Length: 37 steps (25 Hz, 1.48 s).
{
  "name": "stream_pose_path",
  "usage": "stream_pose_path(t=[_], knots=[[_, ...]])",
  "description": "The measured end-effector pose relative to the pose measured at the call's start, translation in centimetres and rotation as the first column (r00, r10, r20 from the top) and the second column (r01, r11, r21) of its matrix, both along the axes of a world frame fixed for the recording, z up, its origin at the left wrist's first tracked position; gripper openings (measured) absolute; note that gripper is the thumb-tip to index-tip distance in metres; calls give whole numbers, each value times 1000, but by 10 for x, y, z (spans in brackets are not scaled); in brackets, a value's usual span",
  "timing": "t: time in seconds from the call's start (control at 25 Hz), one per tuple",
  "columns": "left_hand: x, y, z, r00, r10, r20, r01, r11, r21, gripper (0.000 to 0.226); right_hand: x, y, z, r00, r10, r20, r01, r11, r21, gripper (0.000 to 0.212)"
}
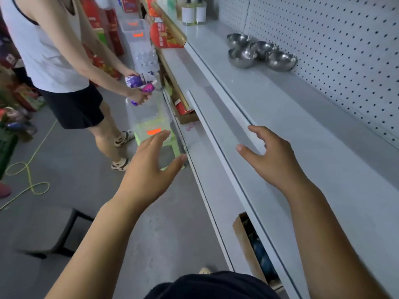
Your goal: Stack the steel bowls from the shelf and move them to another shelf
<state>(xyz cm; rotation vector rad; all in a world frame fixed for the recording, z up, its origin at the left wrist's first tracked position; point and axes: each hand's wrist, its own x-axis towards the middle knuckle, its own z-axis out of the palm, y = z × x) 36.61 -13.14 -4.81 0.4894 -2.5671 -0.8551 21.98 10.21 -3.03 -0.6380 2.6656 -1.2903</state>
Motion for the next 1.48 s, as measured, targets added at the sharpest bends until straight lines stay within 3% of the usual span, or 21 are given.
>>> stream_pose_path(t=[0.52, 0.88, 1.16, 1.28, 1.48], knots=[[-249, -118, -10, 968, -251, -4, 251, 968, 21, 68, -167, -92, -16, 970, -241, 28, 240, 971, 10, 58], [-413, -219, 10, 874, -474, 101, 479, 877, -29, 72, -252, -182, -32, 845, -526, 95, 534, 837, -121, 51], [-515, -192, 2, 789, -613, 40, 604, 786, 135, 70, -287, -161, -33, 705, -690, 163, 708, 697, -113, 48], [-561, -174, -1, 786, -618, -2, 610, 775, 164, 76, -322, -146, -28, 703, -699, 132, 711, 698, -91, 57], [-604, -146, -10, 822, -560, -106, 550, 729, 408, 72, -387, -124, -24, 659, -742, 126, 752, 648, -117, 79]])
